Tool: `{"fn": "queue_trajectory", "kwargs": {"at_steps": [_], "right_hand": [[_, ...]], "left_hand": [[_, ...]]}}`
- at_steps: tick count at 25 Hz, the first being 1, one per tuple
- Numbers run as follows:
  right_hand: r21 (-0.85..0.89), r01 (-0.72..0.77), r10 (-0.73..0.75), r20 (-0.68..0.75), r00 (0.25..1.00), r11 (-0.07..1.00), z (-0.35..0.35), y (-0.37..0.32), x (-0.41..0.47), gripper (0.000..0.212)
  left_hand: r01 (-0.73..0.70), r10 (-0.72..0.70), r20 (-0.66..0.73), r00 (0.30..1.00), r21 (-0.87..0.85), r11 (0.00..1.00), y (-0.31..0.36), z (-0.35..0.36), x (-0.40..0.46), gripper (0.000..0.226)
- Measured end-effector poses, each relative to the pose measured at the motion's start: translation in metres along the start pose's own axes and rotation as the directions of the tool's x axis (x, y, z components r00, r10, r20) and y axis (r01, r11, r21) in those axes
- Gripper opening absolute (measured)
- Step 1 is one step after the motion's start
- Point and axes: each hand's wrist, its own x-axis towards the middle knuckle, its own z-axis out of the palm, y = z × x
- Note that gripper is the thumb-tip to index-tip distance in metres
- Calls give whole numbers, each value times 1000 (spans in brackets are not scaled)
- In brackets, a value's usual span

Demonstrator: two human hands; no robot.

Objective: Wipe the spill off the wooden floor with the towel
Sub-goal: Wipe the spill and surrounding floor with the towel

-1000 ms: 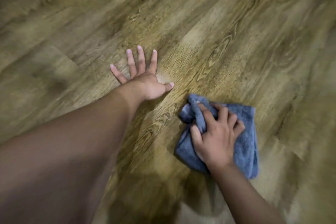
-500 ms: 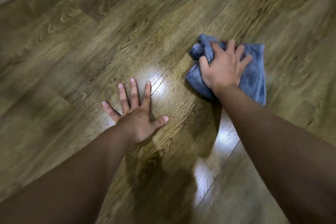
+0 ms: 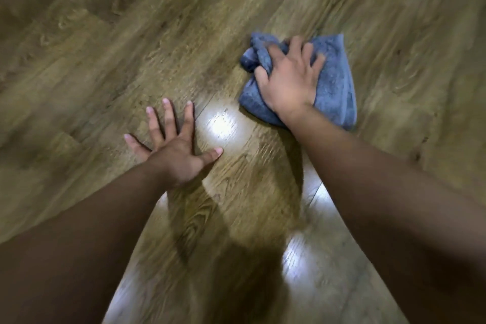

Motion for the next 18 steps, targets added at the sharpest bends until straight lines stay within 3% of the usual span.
{"fn": "queue_trajectory", "kwargs": {"at_steps": [3, 8, 9, 11, 12, 13, 15, 18], "right_hand": [[5, -23, 23, -3, 1000, 1000, -6, 1, -73, 57], [87, -20, 14, 67, 998, 996, -26, 13, -220, 61], [89, -41, 33, 85, 996, 995, -31, 22, -252, 63], [75, -78, 68, 126, 990, 994, -39, 41, -315, 65], [58, -86, 78, 139, 987, 995, -41, 53, -347, 67], [48, -96, 88, 151, 985, 994, -45, 69, -378, 69], [36, -93, 87, 135, 987, 995, -52, 109, -418, 71], [22, -137, 135, 86, 987, 990, -52, 168, -416, 66]], "left_hand": [[-2, 3, -128, 992, 7, 1000, 4, 9, -2, 112], [28, -27, -213, 977, 3, 1000, -1, 13, -3, 104], [-38, 37, -316, 948, 5, 999, 5, 23, -8, 95], [-266, 241, -511, 825, 25, 964, 34, 50, -25, 67], [-385, 339, -537, 773, 27, 922, 57, 65, -36, 57], [-474, 412, -527, 743, 19, 880, 84, 82, -47, 52], [-531, 462, -474, 750, -15, 847, 135, 113, -60, 48], [-422, 453, -460, 764, 174, 890, 167, 144, -50, 54]]}}
